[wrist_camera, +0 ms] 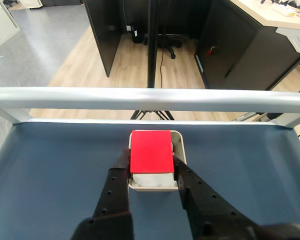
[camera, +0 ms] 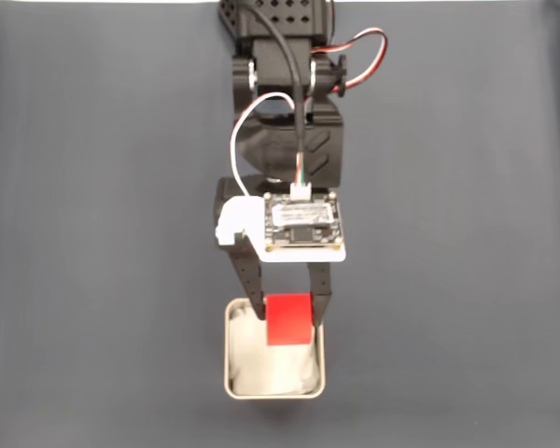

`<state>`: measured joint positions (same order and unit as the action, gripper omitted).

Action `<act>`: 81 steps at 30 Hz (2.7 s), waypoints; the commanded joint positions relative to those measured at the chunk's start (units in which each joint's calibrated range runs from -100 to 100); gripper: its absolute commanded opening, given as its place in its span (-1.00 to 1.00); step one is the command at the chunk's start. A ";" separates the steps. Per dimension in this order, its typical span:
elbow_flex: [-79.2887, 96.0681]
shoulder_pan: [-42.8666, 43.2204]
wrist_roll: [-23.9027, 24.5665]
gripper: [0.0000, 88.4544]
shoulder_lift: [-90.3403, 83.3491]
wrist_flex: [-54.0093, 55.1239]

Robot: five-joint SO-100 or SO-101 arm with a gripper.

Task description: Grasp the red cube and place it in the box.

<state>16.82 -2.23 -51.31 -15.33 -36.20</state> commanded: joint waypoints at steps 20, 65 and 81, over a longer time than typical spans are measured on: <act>0.97 -0.97 -0.29 -0.87 2.85 4.39; 1.25 -1.61 -0.39 -0.29 7.18 6.61; 1.70 -1.18 -0.63 -0.13 6.58 6.85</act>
<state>18.81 -3.19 -51.60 -7.95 -30.39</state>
